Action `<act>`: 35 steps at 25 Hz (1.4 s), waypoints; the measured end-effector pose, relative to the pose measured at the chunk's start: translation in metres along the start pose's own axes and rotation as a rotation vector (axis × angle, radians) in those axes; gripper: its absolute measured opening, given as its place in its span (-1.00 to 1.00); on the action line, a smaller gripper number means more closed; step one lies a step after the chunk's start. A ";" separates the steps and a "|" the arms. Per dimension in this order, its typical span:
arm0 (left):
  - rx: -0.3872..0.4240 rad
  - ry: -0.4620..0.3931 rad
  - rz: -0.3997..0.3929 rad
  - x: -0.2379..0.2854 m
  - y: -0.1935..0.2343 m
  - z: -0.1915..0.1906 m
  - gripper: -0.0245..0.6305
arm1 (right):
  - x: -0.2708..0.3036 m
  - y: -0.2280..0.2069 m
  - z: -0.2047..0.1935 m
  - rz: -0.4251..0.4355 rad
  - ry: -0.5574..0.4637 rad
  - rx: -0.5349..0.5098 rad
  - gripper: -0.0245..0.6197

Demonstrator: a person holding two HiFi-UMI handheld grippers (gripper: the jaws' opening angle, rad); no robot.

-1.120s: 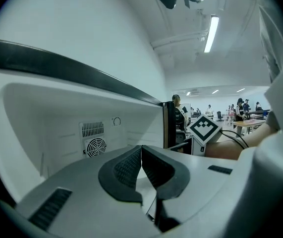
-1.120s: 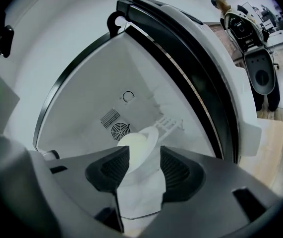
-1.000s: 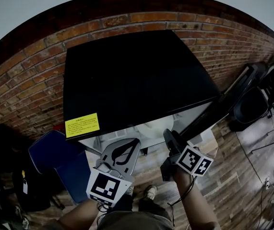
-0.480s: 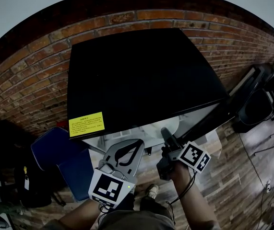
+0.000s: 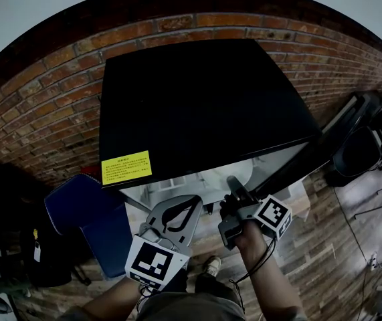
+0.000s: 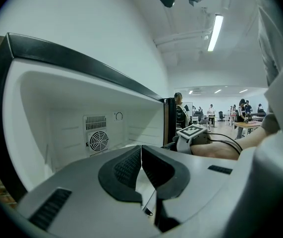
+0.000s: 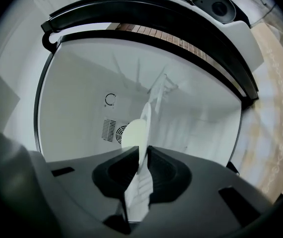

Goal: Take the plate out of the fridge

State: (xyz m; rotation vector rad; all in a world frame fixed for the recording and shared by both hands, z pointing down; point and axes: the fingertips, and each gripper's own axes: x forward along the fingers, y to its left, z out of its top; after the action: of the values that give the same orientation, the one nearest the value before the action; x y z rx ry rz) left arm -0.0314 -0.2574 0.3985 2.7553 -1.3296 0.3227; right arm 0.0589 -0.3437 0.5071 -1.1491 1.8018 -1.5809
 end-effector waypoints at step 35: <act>0.037 -0.071 -0.001 -0.014 -0.007 0.032 -0.87 | -0.096 0.078 0.017 0.073 -0.091 0.209 -0.79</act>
State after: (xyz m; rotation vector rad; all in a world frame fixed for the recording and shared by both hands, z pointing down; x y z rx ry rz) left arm -0.0293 -0.2466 0.3645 2.8232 -1.3516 0.2541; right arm 0.1027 -0.2749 0.4120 -1.0299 1.5613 -1.6044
